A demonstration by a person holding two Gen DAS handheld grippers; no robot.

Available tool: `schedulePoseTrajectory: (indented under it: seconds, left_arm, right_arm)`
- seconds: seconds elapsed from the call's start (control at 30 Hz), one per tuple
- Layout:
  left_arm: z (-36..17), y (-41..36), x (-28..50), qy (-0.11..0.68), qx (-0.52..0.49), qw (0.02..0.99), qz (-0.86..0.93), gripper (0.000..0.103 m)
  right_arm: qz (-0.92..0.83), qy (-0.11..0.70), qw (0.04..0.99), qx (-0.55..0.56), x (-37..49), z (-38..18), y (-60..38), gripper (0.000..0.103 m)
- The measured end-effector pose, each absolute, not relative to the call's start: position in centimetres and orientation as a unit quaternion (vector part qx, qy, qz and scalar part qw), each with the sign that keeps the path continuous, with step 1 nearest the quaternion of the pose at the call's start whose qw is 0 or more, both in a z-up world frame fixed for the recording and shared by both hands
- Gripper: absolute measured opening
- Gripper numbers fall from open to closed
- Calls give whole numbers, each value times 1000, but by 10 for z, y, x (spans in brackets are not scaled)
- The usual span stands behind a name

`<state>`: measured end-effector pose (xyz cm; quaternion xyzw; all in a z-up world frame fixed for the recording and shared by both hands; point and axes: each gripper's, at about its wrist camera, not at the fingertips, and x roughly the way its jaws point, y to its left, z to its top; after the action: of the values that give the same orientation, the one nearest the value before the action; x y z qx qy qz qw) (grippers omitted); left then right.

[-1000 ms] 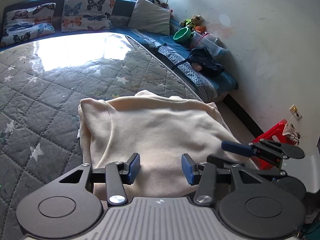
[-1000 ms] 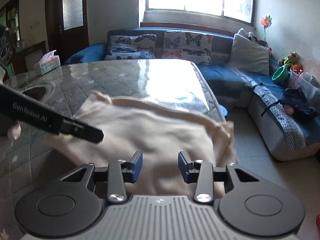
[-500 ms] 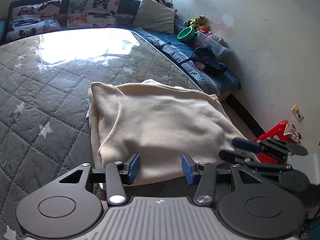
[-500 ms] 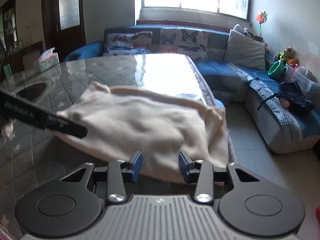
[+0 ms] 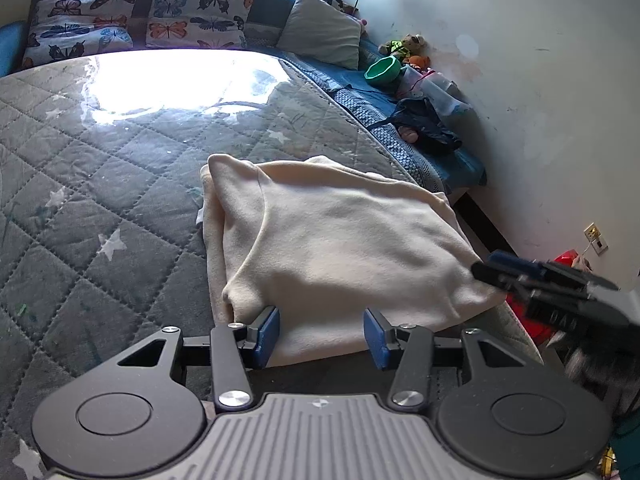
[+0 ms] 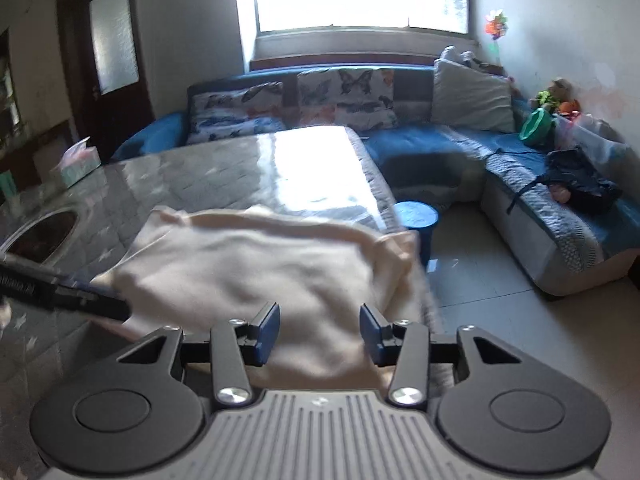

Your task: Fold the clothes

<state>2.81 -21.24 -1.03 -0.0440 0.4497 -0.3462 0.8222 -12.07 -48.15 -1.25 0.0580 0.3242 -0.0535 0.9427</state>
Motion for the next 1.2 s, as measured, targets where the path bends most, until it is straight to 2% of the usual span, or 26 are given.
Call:
schedulePoseTrajectory:
  seconds: [0.1,0.2,0.3,0.6,0.97,1.0,1.1,1.2]
  left_arm:
    - [-10,-213,28,450,-44,822,-346,50]
    - [-10,-214,28,449,-42,823,-346,51]
    - [-10,-214,28,449,-42,823,-345,51]
    - [-10,-215,29,451,-41,822,-345,53]
    - [-11,-217,29,452,-42,822,-344,55]
    - [-11,-217,28,452,-41,822,-344,55]
    - [-11,-217,28,452,-41,822,-344,55]
    - [-10,-217,28,452,-40,822,-344,55]
  right_arm:
    - [-80,328,938,74,-118,-13,-503,28]
    - [-97,344,931,74,-114,-21,-516,25]
    - [-84,356,928,64,-110,-28,-513,22]
    - [-63,327,939,82,-114,-26,-503,22]
    - [-17,319,922,219,-106,-47,-543,22]
    - [-13,316,921,227,-107,-48,-545,20]
    - [-5,307,919,246,-109,-50,-548,7]
    - [-14,305,927,219,-110,-46,-541,4]
